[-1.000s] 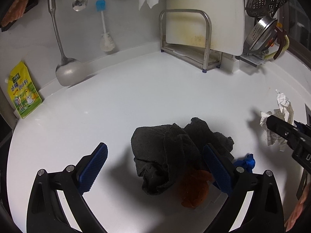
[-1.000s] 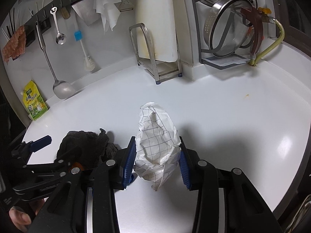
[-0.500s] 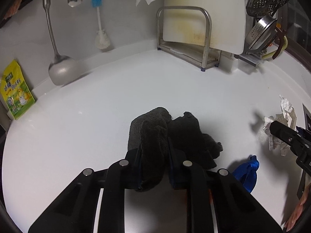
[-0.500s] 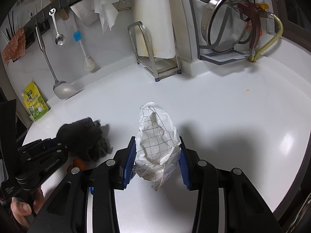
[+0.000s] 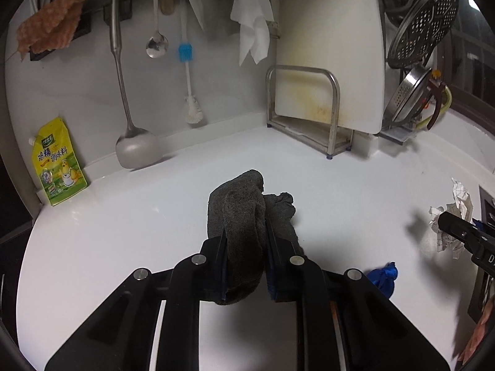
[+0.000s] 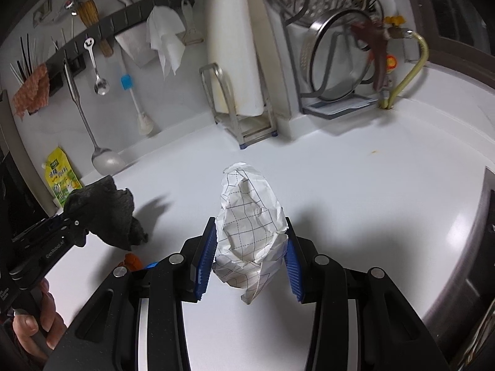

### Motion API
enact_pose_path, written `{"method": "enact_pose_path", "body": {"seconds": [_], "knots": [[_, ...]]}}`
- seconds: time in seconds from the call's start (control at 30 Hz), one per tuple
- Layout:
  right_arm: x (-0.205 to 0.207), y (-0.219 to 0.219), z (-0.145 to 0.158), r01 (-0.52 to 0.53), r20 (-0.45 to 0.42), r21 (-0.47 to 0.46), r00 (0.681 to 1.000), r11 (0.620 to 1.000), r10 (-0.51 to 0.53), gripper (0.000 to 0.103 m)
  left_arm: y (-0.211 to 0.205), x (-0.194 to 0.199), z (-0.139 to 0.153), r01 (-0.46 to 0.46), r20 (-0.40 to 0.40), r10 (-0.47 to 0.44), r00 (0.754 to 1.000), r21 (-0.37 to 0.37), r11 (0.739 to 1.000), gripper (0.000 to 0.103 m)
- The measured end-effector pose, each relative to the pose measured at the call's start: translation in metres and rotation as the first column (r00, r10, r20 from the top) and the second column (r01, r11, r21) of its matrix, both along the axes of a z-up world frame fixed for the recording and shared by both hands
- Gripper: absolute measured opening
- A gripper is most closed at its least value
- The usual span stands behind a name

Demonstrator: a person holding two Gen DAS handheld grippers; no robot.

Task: Collect trash
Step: 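Grasp the grey cloth with left gripper while right holds white paper, then carry the grey cloth and white paper over the grey bin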

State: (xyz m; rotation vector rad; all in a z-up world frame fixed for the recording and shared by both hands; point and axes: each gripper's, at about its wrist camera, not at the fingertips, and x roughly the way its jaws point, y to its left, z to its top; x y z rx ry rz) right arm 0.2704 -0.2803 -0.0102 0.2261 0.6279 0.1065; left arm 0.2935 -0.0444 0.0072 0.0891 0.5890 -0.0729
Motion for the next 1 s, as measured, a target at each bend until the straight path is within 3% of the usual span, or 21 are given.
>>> {"method": "enact_pose_path", "body": {"seconds": [0.3, 0.5, 0.73, 0.83, 1.0], "knots": [[-0.042, -0.012, 0.006, 0.032, 0.056, 0.020, 0.998, 0.999, -0.033, 0.040, 0.013, -0.041, 0.008, 0.003, 0.042, -0.003, 0.999, -0.011, 1.000, 0.019], [-0.082, -0.014, 0.010, 0.024, 0.100, 0.019, 0.995, 1.000, -0.026, 0.040, 0.041, -0.091, 0.003, -0.035, -0.003, 0.035, 0.999, -0.036, 0.999, 0.019], [-0.151, -0.003, 0.011, 0.049, 0.124, -0.004, 0.991, 0.999, -0.049, 0.040, 0.064, -0.154, 0.013, -0.048, 0.018, 0.049, 0.999, -0.049, 0.998, 0.019], [-0.184, 0.009, 0.015, 0.040, 0.147, 0.019, 0.988, 0.999, -0.042, 0.040, 0.061, -0.175, 0.021, -0.022, 0.020, 0.024, 1.000, -0.074, 0.997, 0.019], [-0.226, 0.030, 0.009, 0.026, 0.130, 0.051, 0.991, 0.998, -0.033, 0.040, 0.049, -0.210, 0.029, 0.014, 0.049, -0.011, 0.999, -0.054, 0.998, 0.019]]}}
